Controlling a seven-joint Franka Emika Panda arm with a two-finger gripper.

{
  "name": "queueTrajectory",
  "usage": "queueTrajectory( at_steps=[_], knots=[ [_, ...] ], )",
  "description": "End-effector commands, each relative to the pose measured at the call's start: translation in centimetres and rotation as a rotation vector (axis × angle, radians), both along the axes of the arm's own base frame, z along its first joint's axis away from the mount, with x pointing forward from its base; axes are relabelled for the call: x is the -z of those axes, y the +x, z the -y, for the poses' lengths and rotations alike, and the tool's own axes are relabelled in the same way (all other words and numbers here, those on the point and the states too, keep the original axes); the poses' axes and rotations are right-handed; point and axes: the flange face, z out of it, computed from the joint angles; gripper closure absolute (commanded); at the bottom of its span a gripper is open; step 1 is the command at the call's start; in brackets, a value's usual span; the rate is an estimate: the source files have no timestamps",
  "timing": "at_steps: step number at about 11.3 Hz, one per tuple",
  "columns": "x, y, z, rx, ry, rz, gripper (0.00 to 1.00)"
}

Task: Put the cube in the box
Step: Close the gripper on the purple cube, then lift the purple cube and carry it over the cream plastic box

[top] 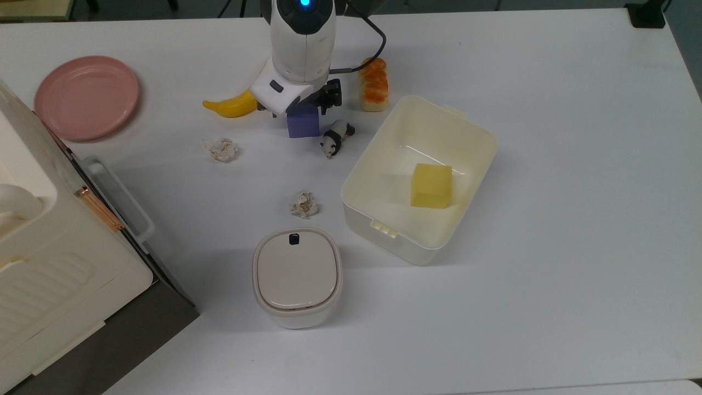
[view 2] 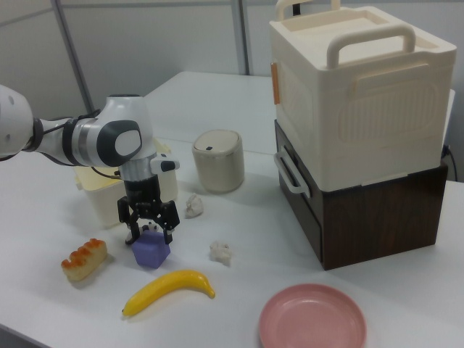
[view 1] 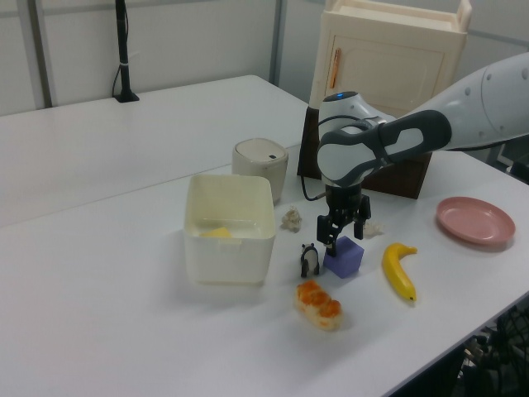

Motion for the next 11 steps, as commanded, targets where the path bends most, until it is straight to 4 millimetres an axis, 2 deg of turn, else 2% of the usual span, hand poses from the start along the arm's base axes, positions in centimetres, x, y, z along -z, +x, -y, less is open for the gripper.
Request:
queueTrajectory(
  at_steps=[1,3,4,5,6,7,9,11],
  knots=[
    [0.0,-0.3,-0.5,0.006,-0.001,0.020,0.00],
    [1.2,-0.3,-0.8,-0.007,-0.002,0.006,0.00],
    [1.8,-0.2,-1.0,-0.012,-0.003,-0.003,0.03],
    [2.3,-0.1,-1.9,-0.030,-0.003,-0.001,0.33],
    [2.3,-0.1,-2.0,-0.038,-0.001,0.000,0.74],
    [1.5,0.0,-2.2,-0.048,0.001,0.010,0.96],
    [-3.1,1.0,-1.7,-0.055,0.008,0.027,1.00],
    [-11.1,3.7,-2.3,-0.022,0.126,0.064,1.00]
  ],
)
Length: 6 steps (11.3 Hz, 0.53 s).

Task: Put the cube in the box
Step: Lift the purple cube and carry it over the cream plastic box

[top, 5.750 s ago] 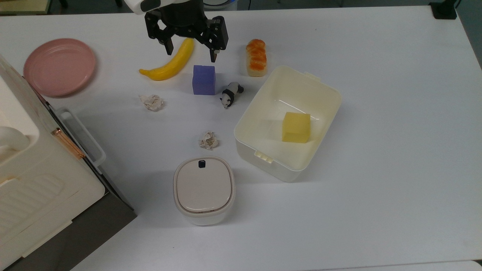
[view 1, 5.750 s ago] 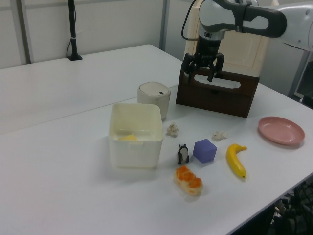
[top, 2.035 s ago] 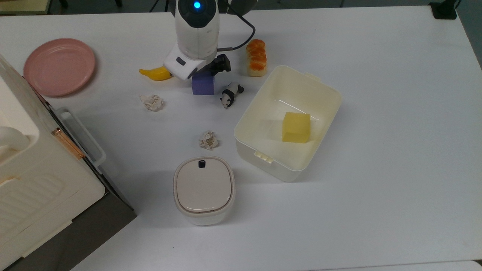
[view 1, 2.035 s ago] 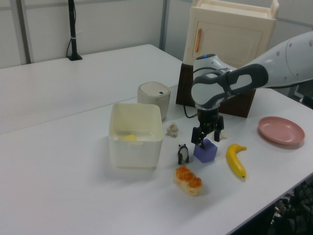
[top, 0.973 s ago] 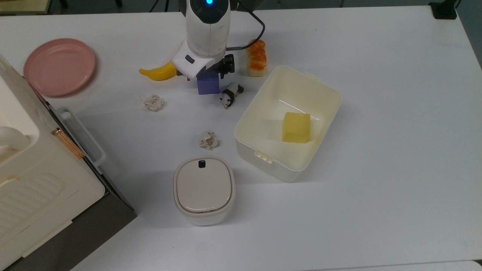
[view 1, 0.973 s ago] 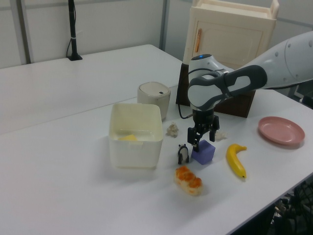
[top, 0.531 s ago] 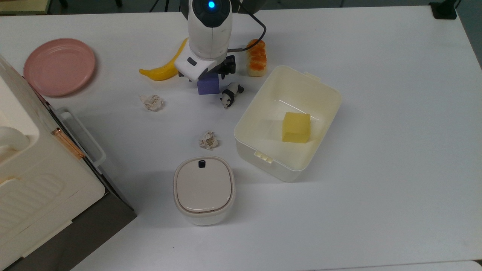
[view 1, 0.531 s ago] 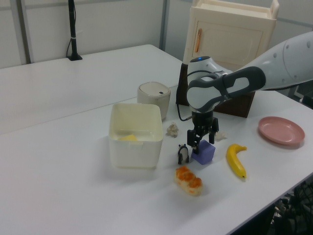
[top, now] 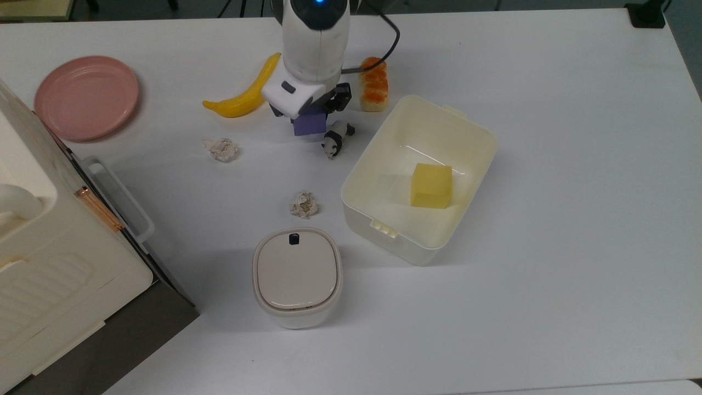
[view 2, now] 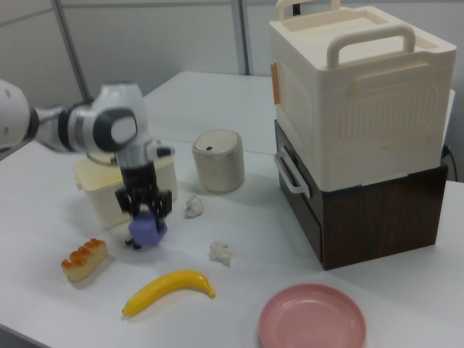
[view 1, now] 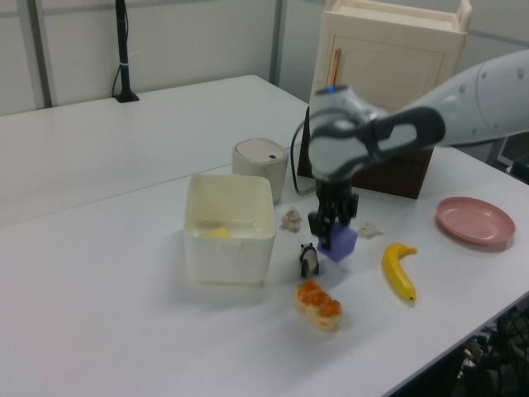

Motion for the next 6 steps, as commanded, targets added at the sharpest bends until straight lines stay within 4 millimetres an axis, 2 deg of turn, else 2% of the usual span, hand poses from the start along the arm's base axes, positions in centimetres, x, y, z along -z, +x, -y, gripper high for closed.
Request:
queueTrajectory(
  at_steps=[1,2,4,5,6],
  knots=[
    [-12.3,3.0,-1.2,0.024,0.159,0.087,1.00],
    [-15.0,3.9,-2.2,0.050,0.202,0.148,1.00],
    [-17.2,5.7,-6.7,0.150,0.266,0.305,0.97],
    [-17.7,6.4,-8.9,0.194,0.285,0.389,0.96],
    [-16.1,7.0,-11.3,0.214,0.287,0.403,0.94]
  ],
)
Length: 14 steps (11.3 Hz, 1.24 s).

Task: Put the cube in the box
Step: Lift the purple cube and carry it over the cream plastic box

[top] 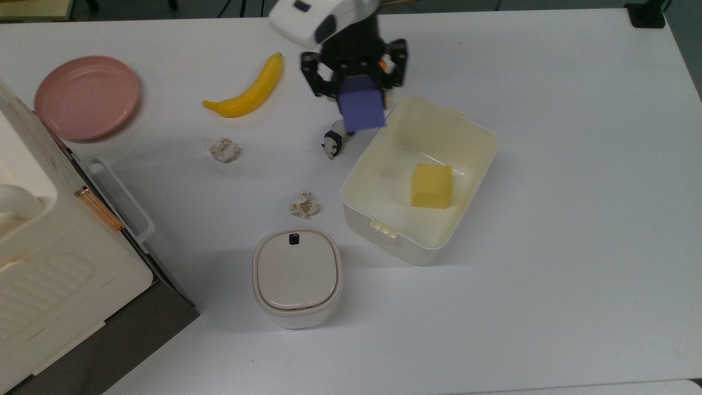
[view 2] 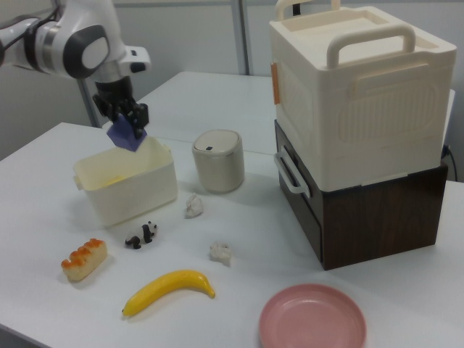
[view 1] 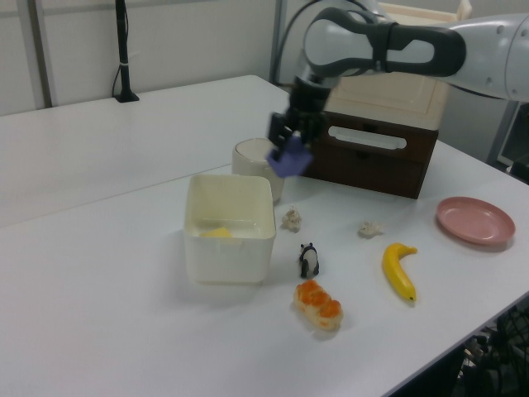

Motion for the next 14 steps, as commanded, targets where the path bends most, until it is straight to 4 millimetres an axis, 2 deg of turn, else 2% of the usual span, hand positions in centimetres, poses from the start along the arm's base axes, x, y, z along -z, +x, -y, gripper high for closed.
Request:
queueTrajectory(
  at_steps=[1,2,3,4,5,6,7,9,10,13,14],
  knots=[
    [4.0,1.8,-7.4,0.086,0.033,0.035,0.94],
    [6.1,2.2,-8.9,0.099,0.029,0.016,0.94],
    [7.7,2.5,-9.4,0.095,0.016,0.010,0.90],
    [8.9,2.8,-9.4,0.096,0.009,-0.001,0.80],
    [9.2,3.0,-9.0,0.103,0.008,-0.003,0.72],
    [9.2,3.0,-9.0,0.107,0.009,-0.004,0.19],
    [8.9,3.0,-8.8,0.112,0.005,0.001,0.00],
    [6.6,2.6,-7.8,0.119,0.005,0.024,0.00],
    [5.4,2.3,-6.5,0.129,-0.007,0.017,0.00],
    [1.8,0.1,-0.9,0.150,-0.118,-0.061,0.00],
    [0.0,-0.7,2.1,0.149,-0.126,-0.076,0.00]
  ],
)
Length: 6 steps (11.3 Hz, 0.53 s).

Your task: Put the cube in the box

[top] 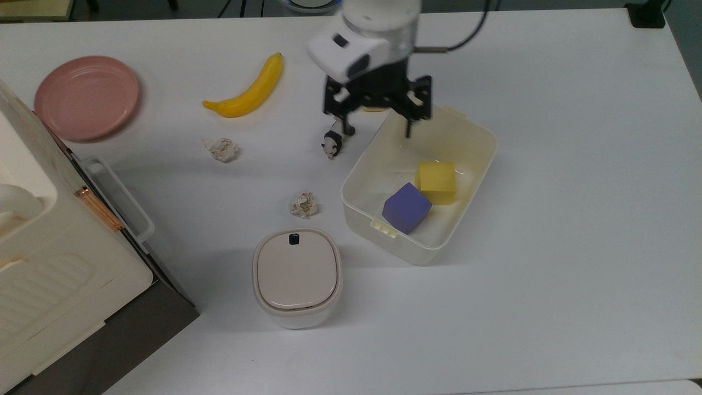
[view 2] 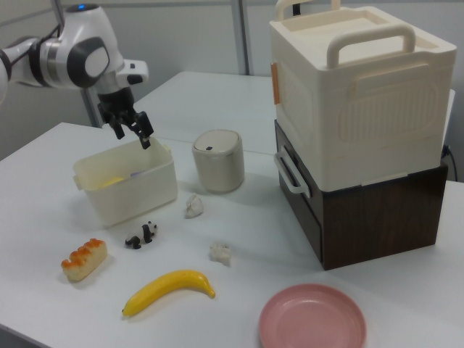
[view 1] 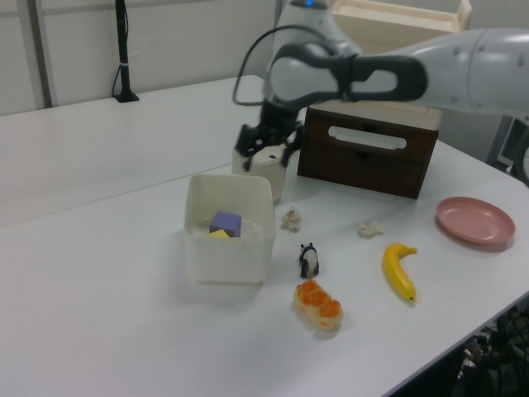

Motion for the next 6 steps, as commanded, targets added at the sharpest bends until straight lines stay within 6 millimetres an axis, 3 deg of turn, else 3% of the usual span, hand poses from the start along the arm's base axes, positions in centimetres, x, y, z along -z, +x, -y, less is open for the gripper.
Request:
queueTrajectory(
  at_steps=[1,3,6],
  knots=[
    [-5.5,-3.5,7.5,-0.004,-0.036,-0.053,0.00],
    [-7.5,-5.0,12.1,-0.013,-0.037,-0.064,0.00],
    [-7.0,-5.2,13.3,-0.013,-0.033,-0.092,0.00]
  ],
)
